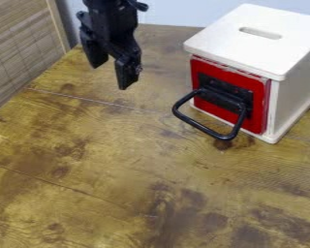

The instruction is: Close the drawer

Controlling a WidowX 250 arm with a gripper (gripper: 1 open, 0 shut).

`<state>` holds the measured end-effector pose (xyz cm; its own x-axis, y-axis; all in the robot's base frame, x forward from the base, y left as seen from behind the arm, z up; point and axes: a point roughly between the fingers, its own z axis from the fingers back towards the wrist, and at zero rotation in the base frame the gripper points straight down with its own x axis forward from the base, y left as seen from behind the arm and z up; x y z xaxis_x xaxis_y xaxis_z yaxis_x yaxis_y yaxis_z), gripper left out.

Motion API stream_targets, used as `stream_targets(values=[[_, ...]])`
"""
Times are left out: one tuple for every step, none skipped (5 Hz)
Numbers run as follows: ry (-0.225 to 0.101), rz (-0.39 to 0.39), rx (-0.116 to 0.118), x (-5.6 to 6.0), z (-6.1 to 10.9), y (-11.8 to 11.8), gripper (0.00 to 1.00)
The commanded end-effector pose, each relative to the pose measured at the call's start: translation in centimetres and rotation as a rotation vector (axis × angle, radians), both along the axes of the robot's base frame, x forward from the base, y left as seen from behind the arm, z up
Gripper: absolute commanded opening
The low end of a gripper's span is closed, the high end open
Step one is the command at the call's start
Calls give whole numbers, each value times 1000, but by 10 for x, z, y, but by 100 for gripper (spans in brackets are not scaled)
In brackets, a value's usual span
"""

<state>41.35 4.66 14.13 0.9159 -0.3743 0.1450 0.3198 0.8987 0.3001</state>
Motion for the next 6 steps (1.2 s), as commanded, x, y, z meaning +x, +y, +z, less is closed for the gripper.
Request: stream_targets(values=[[-69, 55, 8, 5, 12, 16, 100], [-73, 113, 1, 6, 3, 29, 100], [-74, 125, 13, 5, 6, 32, 100], [-75, 92, 5, 12, 7, 26, 100], [-76, 61, -12, 15, 7, 19, 100], [-70, 85, -19, 19, 11, 29, 100]])
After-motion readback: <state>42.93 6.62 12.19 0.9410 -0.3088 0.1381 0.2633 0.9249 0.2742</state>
